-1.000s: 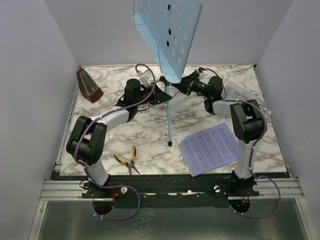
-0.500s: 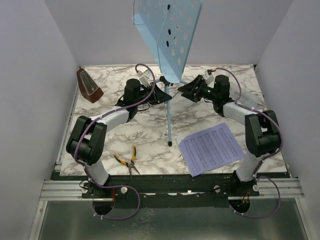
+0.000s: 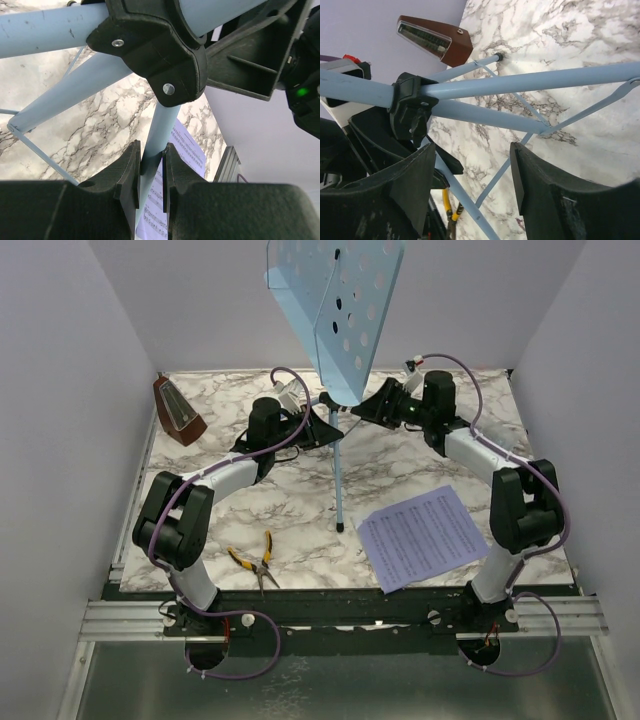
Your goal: Set up the instrument practice props
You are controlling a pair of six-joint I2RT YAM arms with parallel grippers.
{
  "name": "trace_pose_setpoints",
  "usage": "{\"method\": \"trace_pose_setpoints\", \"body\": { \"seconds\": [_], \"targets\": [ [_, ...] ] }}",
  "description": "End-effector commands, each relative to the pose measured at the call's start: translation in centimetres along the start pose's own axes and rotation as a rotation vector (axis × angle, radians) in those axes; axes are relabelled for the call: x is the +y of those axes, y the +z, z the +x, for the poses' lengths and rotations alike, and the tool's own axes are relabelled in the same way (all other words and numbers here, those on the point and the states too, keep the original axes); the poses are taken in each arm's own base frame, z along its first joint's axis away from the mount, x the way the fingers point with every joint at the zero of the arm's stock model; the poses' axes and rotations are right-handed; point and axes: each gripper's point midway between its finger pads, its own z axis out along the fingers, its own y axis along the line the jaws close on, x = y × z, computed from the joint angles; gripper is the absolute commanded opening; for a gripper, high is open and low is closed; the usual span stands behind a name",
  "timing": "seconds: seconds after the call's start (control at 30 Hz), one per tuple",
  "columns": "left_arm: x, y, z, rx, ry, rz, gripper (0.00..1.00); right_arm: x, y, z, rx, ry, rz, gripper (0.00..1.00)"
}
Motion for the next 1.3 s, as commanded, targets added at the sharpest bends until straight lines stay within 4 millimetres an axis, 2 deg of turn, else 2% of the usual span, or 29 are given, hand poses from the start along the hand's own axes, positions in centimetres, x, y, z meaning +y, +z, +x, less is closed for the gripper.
{"method": "trace_pose_setpoints", "body": {
  "seconds": [0.0, 0.13, 0.43, 0.5, 0.6, 0.63, 0.67, 0.7, 0.8, 0.87, 1.07, 1.17, 1.27],
  "targets": [
    [3.8, -0.7, 5.2, 0.147, -0.172, -0.129, 0.0, 1.7, 1.0, -1.1, 0.0, 0.089, -0.089, 0.63],
    [3.7, -0.7, 5.3, 0.152, -0.18, -0.126, 0.0, 2.3, 1.4, -1.1, 0.014, 0.152, -0.136, 0.54],
    [3.3, -0.8, 4.9, 0.142, -0.178, -0.119, 0.01, 3.3, 0.8, -1.5, -0.032, 0.195, -0.178, 0.54],
    [3.4, -1.0, 4.4, 0.127, -0.184, -0.124, 0.11, 3.2, 0.9, -0.7, -0.032, 0.159, -0.166, 0.57],
    [3.6, -1.9, 2.5, 0.083, -0.208, -0.131, 0.42, 1.8, 1.2, 1.2, -0.017, 0.079, -0.063, 0.65],
    [3.8, -2.3, 1.9, 0.064, -0.216, -0.137, 0.5, 1.3, 1.1, 1.6, -0.024, 0.05, -0.022, 0.66],
    [4.0, -2.8, 1.1, 0.04, -0.217, -0.145, 0.66, 0.8, 0.9, 2.0, -0.028, 0.03, 0.014, 0.68],
    [4.2, -3.3, 0.5, 0.018, -0.218, -0.152, 0.74, 0.6, 0.6, 2.1, -0.041, 0.003, 0.043, 0.69],
    [4.9, -4.7, -1.6, -0.042, -0.227, -0.171, 0.8, 0.6, -0.2, 2.6, -0.059, -0.071, 0.102, 0.7],
    [5.7, -5.8, -3.0, -0.086, -0.248, -0.189, 0.86, 1.0, 0.0, 3.8, -0.06, -0.128, 0.14, 0.7],
    [8.9, -9.1, -6.6, -0.216, -0.275, -0.263, 0.87, 1.7, 2.0, 9.6, -0.067, -0.312, 0.308, 0.71],
    [9.9, -9.7, -7.2, -0.239, -0.256, -0.293, 0.87, -0.3, 2.5, 11.5, -0.09, -0.438, 0.549, 0.71],
    [10.8, -9.9, -7.2, -0.252, -0.258, -0.319, 0.86, -3.0, 1.9, 11.7, -0.117, -0.518, 0.787, 0.68]
  ]
}}
